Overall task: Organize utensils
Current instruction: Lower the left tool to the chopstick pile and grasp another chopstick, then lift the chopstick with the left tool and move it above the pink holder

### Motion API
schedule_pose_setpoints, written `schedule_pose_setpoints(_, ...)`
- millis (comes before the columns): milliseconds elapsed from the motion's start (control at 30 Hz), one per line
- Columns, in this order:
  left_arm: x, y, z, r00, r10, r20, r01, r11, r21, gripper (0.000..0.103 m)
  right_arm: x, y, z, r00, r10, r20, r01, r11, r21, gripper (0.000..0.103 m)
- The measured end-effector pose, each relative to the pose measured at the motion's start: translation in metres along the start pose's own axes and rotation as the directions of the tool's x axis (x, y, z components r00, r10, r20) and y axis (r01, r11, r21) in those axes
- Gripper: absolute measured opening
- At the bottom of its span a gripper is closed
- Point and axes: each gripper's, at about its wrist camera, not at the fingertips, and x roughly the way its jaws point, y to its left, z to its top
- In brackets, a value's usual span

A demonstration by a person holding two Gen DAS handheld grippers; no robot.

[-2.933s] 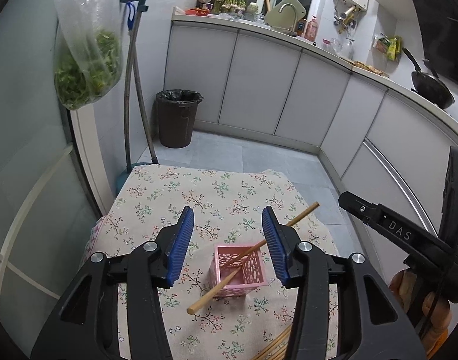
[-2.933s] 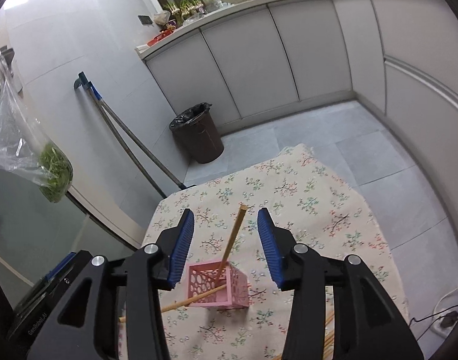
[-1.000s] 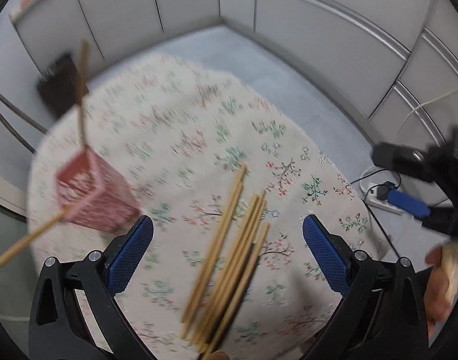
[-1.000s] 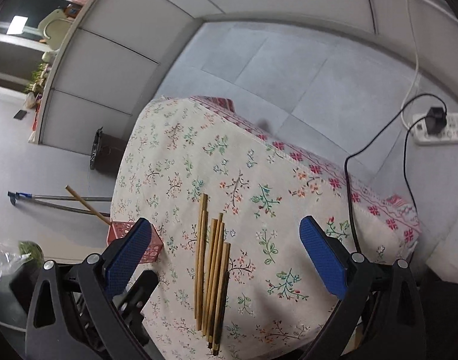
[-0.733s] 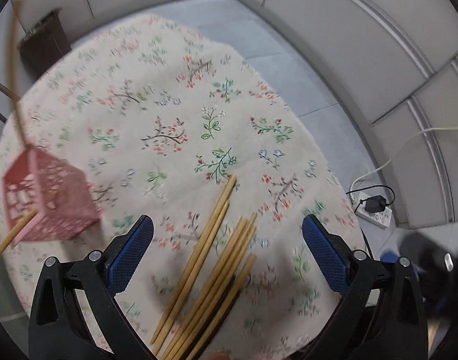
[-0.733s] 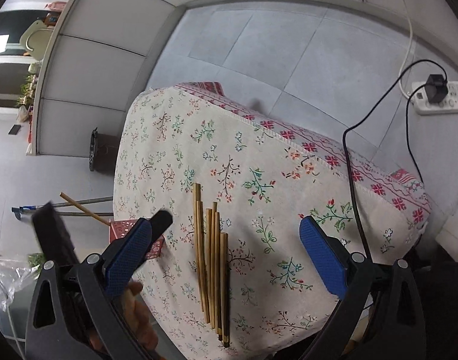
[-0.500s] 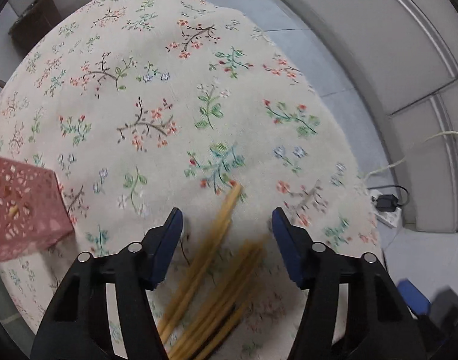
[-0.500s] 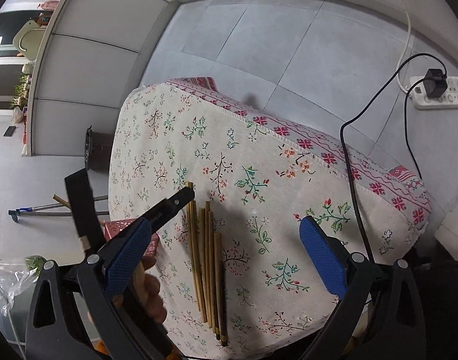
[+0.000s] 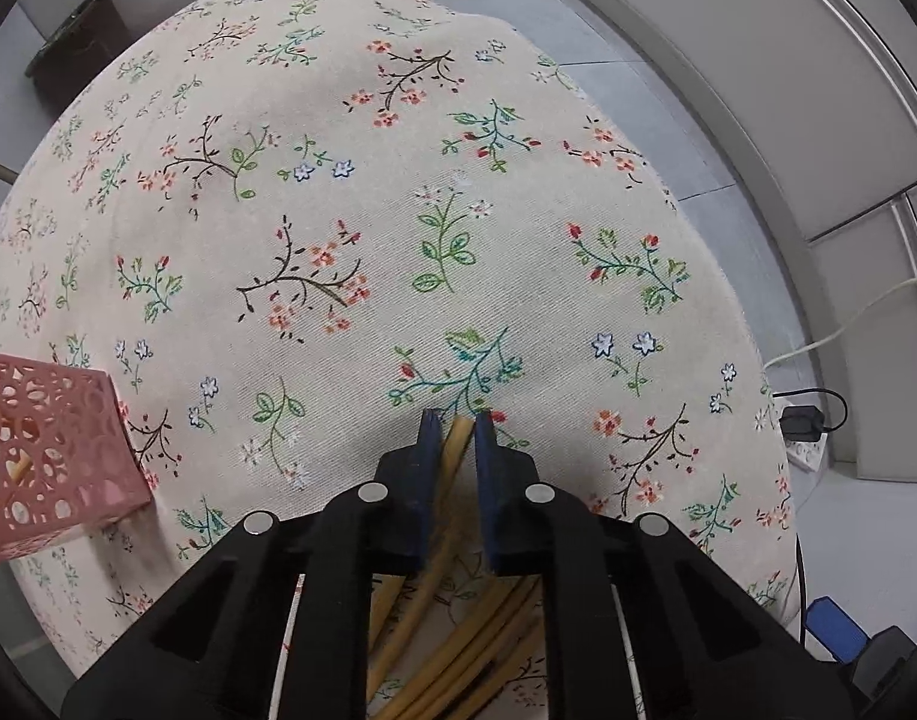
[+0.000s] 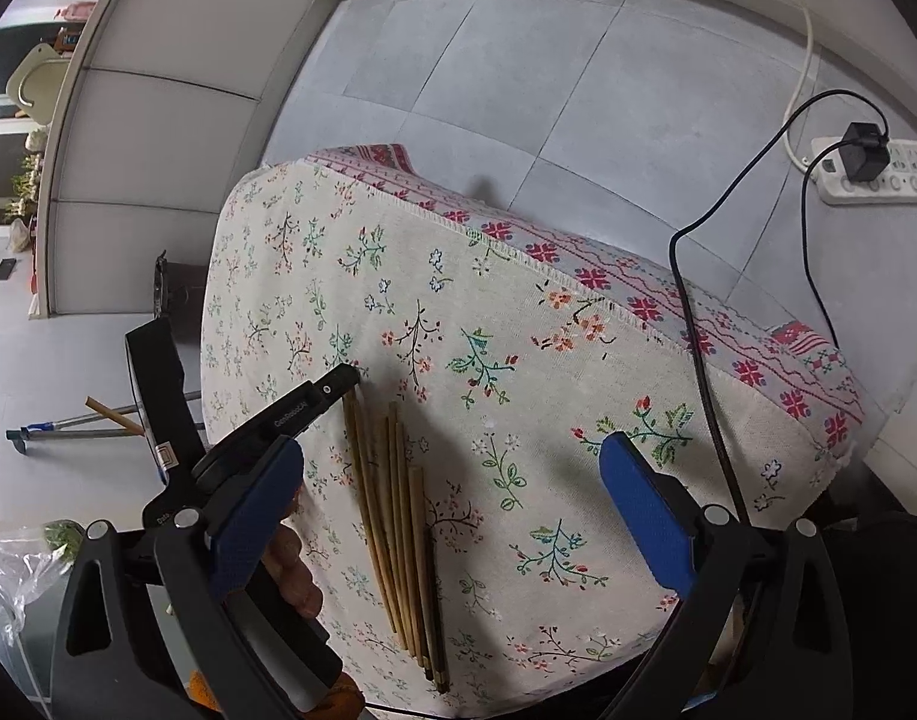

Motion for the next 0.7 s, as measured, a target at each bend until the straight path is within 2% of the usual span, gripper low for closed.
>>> schedule_pose_setpoints(233,-0.033,0.024,-0.016,0.992,0.059,0.116,-0.056,0.998,-0.028,0.01,0.019,0.01,-0.009,0.998,-0.038,-0.043,0.035,0.997,-0.065,0.096)
schedule_pose_setpoints(433,-0.08,0.042,-0.064,0.964,0.124,0.235,-0.115,0.992,-0.05,0.008,0.054,0.02,-0.027,0.989,-0.114,-0.097,0.099,0.984,-0.146,0.095)
schedule_pose_setpoints(500,-0.098,0.046,-0.077,0.951,0.149,0.271,-0.142,0.989,-0.046,0.008,0.068,0.022,-0.032,0.982,-0.136,-0.128,0.115,0.98,-0.161,0.087)
schedule_pose_setpoints(567,-0.115,0.052,-0.091,0.937,0.165,0.307,-0.157,0.986,-0.051,0.007,0.077,0.024,-0.037,0.978,-0.15,-0.147,0.124,0.977,-0.172,0.075)
schedule_pose_setpoints(600,-0.12,0.052,-0.097,0.933,0.168,0.318,-0.157,0.986,-0.058,0.007,0.078,0.026,-0.039,0.978,-0.158,-0.138,0.132,0.975,-0.179,0.075)
schedule_pose_setpoints(700,-0.133,0.056,-0.109,0.926,0.161,0.342,-0.14,0.986,-0.088,0.007,0.084,0.035,-0.045,0.977,-0.172,-0.124,0.143,0.967,-0.211,0.056)
